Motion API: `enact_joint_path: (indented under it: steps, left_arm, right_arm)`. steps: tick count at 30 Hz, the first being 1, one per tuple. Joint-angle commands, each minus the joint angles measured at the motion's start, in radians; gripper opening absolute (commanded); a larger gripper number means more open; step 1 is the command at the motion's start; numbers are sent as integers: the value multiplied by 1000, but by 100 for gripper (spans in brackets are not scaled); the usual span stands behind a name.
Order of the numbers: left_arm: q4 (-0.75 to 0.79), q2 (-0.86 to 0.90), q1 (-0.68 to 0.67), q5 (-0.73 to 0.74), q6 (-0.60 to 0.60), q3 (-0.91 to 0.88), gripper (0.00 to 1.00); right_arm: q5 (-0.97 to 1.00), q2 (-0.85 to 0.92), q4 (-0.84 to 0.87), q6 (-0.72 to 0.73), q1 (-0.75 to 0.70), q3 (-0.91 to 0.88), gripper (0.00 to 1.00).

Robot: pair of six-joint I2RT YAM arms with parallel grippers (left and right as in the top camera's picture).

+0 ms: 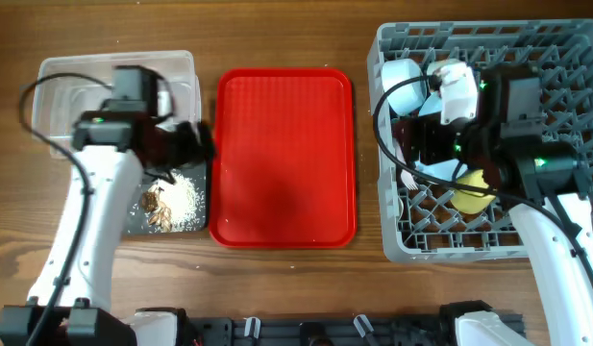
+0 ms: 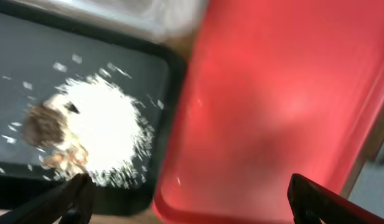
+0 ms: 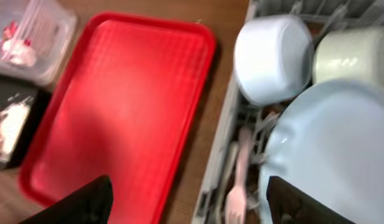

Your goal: Sort waste into correct bins and load items into the dishwasher rack

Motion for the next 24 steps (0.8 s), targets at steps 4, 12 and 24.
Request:
enact_joint_path:
  steps: [4,12,24]
  left_arm:
    - [-116,-71,-84,-70,-29,-35,100]
    - [117,-797,-86,-71,-29,-385,100]
    - [69,-919,-86,-70,-28,-385,100]
  right_arm:
    - [-31,-101,-16,93,-2,-69,79]
    - [114,-646,47,140,-2,-479,100]
    - [115,-558,30,139,-2,-479,100]
